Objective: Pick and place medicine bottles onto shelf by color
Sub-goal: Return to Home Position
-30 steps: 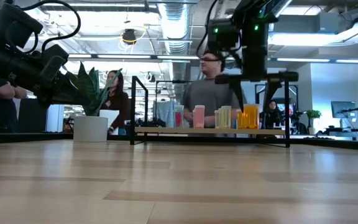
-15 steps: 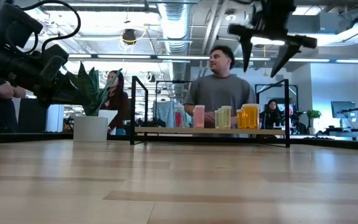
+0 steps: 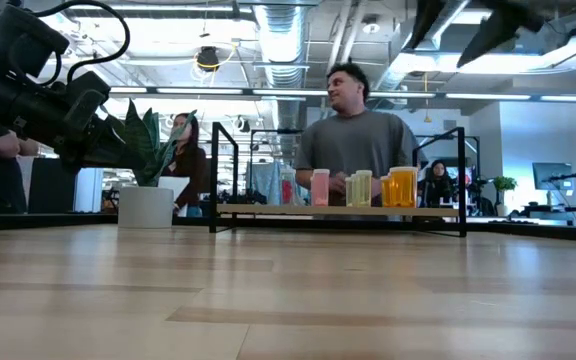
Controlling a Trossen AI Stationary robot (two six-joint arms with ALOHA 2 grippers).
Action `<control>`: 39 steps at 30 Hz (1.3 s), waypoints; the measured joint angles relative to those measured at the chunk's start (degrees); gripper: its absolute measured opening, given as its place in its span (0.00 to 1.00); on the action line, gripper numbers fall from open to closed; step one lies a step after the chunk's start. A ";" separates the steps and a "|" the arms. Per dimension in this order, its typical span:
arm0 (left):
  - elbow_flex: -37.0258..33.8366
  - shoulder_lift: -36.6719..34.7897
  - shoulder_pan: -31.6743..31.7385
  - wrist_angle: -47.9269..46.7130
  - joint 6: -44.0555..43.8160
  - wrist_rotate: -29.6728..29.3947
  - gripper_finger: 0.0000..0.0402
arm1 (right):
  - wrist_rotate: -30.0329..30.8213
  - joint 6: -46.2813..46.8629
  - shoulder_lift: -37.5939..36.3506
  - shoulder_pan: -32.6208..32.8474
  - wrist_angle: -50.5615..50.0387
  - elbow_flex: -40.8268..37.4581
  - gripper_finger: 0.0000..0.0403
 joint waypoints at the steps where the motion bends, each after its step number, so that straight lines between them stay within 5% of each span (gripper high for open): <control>1: 0.00 0.01 0.01 0.00 0.00 -0.01 0.03 | 2.02 -0.23 -1.13 1.43 -0.63 0.00 0.98; 9: 0.00 -0.01 0.00 0.00 0.00 -0.02 0.03 | 16.50 -0.61 -9.67 11.82 0.52 -7.42 0.93; 14: 0.00 0.01 0.00 0.00 0.00 -0.01 0.03 | 25.03 -3.38 -20.22 17.70 13.93 -21.64 0.93; 18: 0.00 0.01 0.01 0.00 0.00 -0.02 0.03 | 25.82 -16.91 -29.51 20.73 29.74 -31.49 0.93; 27: 0.00 -0.01 0.00 0.00 0.00 0.00 0.03 | 1.07 -56.50 -46.35 14.86 67.75 -50.29 0.93; 39: 0.00 0.01 -0.01 0.00 0.00 0.00 0.03 | -35.92 -68.11 -54.95 -10.56 93.89 -69.12 0.93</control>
